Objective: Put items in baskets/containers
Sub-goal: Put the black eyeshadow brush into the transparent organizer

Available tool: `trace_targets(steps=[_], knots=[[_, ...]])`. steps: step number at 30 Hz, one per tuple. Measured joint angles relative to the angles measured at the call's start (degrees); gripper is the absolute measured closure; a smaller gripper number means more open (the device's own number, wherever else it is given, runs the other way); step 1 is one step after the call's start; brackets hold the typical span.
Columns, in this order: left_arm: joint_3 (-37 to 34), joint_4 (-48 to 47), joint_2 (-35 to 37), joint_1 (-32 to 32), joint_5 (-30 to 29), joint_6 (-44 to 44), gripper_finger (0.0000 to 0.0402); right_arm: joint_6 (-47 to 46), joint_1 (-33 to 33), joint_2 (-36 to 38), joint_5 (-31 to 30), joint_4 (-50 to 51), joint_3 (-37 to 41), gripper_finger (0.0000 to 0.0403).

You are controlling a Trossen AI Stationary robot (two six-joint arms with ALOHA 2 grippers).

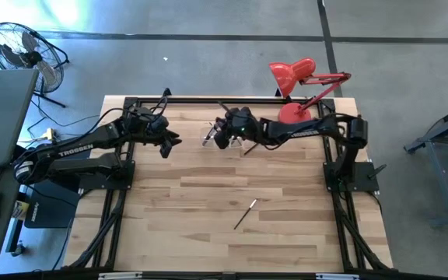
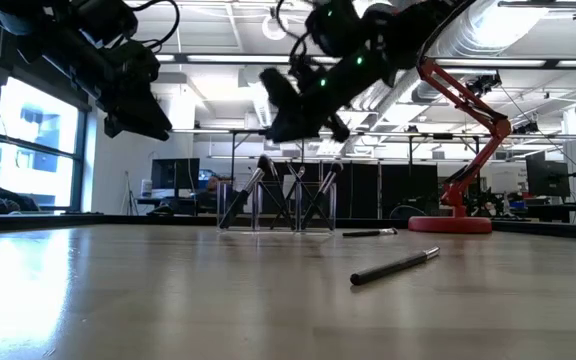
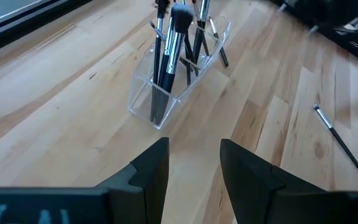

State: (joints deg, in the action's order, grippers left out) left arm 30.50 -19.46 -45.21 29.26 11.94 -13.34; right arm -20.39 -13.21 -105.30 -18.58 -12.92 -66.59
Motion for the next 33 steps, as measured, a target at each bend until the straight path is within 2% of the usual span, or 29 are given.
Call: trace_targets(steps=[6,9,12,14,16,20,22,26,33], knots=[[0.0,0.02,-0.02,0.0,-2.3,0.0,0.026,-0.76,0.11,7.6,4.08,6.45,-0.02,0.0328],[0.01,0.04,-0.04,-0.01,-2.37,0.0,0.026,-6.6,0.11,11.64,9.26,13.97,-0.02,0.0328],[0.02,0.02,-0.04,-0.71,-3.68,-1.24,0.0261,-8.33,0.16,15.33,13.19,23.31,-0.02,0.0328],[0.02,-0.13,-0.04,-2.5,-6.01,-2.35,0.0272,-10.62,0.83,17.68,12.58,29.33,-0.02,0.033],[0.02,-0.17,-0.07,-5.33,-8.75,-3.9,0.029,-11.16,2.26,19.67,9.13,35.44,-0.02,0.0337],[1.59,-1.71,-2.14,-12.86,-14.22,-7.97,0.0362,-9.9,5.74,22.66,5.45,45.92,0.06,0.0374],[3.23,-2.87,-3.91,-16.96,-17.68,-9.94,0.039,-9.59,7.21,23.95,5.7,46.63,1.78,0.0394],[7.65,-3.46,-10.73,-24.55,-25.9,-15.27,0.0397,-12.65,9.91,26.83,6.91,45.0,9.22,0.039],[21.65,-9.82,-28.52,-35.0,-31.54,-23.47,0.04,-21.61,15.88,34.63,9.17,37.54,23.4,0.04]])
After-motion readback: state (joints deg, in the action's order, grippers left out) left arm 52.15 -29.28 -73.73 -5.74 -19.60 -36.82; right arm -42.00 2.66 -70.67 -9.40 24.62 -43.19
